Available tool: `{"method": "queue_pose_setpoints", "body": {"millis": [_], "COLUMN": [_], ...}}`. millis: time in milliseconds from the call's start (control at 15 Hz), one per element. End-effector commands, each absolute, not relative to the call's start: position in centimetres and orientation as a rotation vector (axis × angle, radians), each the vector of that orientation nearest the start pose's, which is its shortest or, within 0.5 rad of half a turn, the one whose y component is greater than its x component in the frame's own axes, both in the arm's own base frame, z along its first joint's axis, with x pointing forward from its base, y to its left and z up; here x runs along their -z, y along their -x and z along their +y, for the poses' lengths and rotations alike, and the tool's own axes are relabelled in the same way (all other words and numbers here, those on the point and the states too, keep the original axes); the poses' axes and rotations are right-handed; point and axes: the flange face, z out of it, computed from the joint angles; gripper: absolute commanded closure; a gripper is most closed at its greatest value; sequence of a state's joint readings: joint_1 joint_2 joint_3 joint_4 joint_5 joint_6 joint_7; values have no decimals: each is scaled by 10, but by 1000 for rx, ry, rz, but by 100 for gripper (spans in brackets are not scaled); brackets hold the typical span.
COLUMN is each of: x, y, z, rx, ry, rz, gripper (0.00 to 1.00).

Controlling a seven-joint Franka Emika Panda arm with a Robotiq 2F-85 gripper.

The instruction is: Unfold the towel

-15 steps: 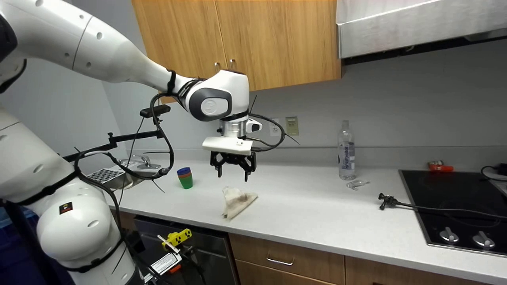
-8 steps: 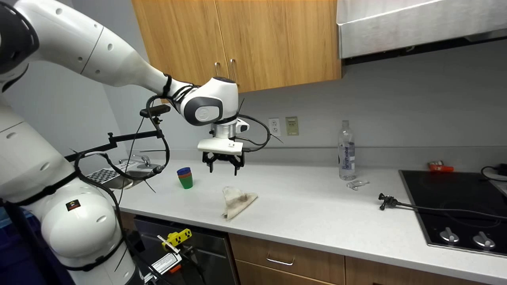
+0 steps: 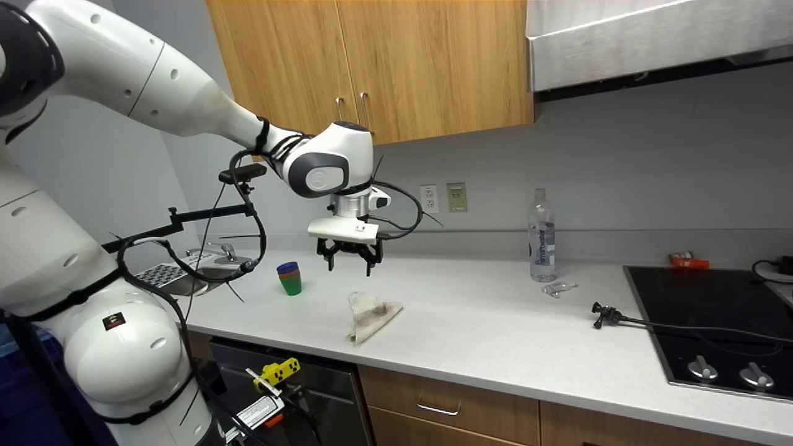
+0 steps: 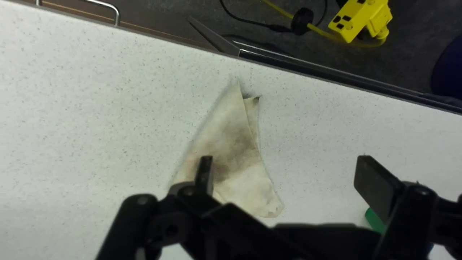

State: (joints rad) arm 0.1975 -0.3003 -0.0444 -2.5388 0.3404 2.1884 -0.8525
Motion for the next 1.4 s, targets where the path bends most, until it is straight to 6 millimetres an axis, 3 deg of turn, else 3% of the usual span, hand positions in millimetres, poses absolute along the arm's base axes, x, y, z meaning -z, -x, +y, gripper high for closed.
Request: {"method": "queue_pose_setpoints", "body": {"millis": [0,467,733,1000,1067,1333], "x": [-375,-362,-345,-321,-329,-322], "y": [-419,-401,-404,-417,-407,-408], "z": [91,182,225,250,238,239], "rx": [33,-42,136,262,232,220], "ry": [2754,2829,2820,2755,2793,2792], "rz": [-980,-972,-1023,-1102,-1072,-1070], "gripper": [0,0,0,0,0,0]}}
